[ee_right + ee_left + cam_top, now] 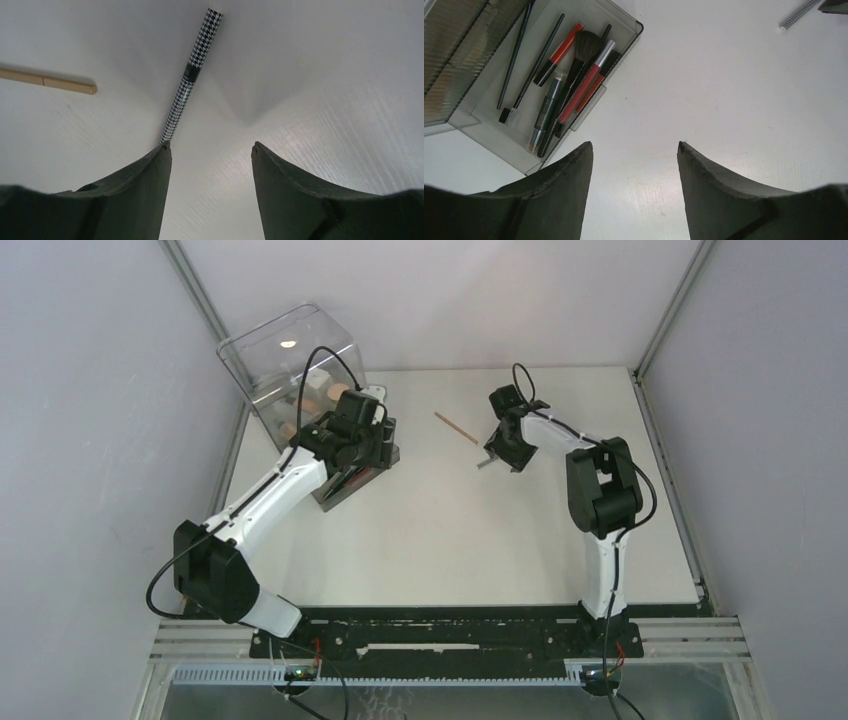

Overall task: Organize the makeup
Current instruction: Pick up the makeup from the center of the board, then place the makeup in the drawer, then pick up the makeup brush from the center of the board.

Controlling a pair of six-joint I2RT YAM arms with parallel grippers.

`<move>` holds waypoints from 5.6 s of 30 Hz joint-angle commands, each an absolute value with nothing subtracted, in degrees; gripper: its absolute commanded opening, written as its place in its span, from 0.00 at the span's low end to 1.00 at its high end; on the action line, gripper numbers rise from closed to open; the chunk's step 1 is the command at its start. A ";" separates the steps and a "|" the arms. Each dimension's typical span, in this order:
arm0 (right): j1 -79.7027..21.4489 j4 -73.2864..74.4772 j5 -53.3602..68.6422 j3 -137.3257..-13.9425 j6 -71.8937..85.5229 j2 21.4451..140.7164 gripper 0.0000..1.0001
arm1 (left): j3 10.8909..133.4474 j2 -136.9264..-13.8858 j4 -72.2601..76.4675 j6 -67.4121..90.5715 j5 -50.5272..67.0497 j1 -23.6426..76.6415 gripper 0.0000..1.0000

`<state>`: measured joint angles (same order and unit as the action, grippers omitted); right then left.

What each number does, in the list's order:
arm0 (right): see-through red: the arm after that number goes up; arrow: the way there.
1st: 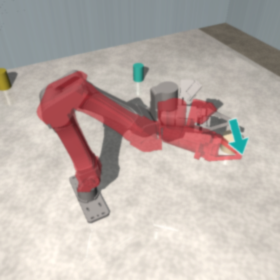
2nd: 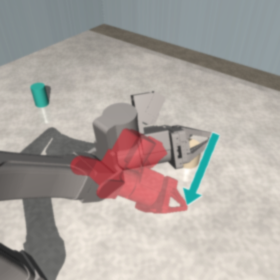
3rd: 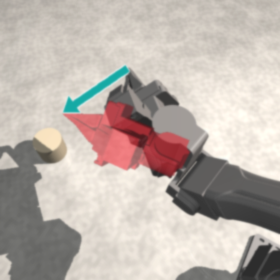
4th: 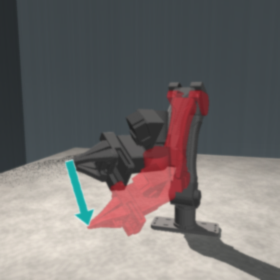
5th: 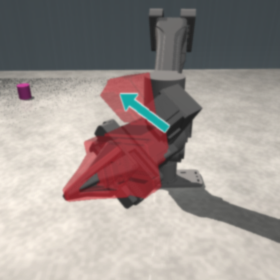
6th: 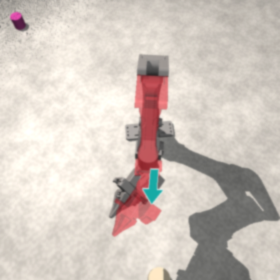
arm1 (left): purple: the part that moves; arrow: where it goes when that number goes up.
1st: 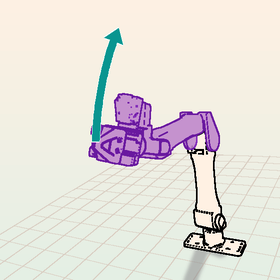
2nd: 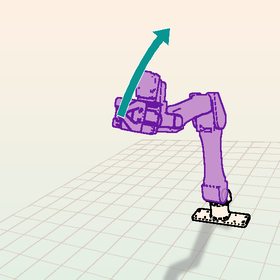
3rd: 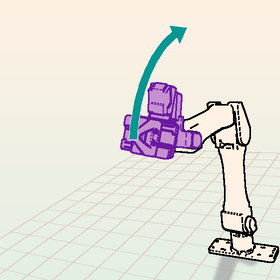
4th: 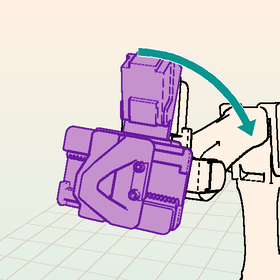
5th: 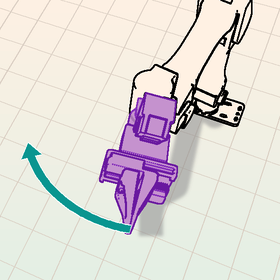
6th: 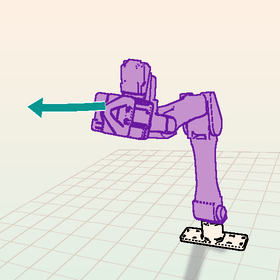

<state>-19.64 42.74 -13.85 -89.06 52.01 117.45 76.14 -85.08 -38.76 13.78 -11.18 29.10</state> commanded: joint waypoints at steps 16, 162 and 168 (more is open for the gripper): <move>-18.56 56.63 -15.12 -105.57 58.09 132.54 0.04 | 74.74 -83.47 -36.03 15.03 -7.88 28.83 0.66; -25.04 41.87 -4.44 -105.90 13.00 124.30 0.79 | 65.20 -68.61 -36.52 17.96 -13.15 28.13 0.61; -24.88 47.35 -6.19 -121.78 11.98 134.29 0.79 | 64.81 -67.49 -36.12 18.39 -12.80 26.40 0.61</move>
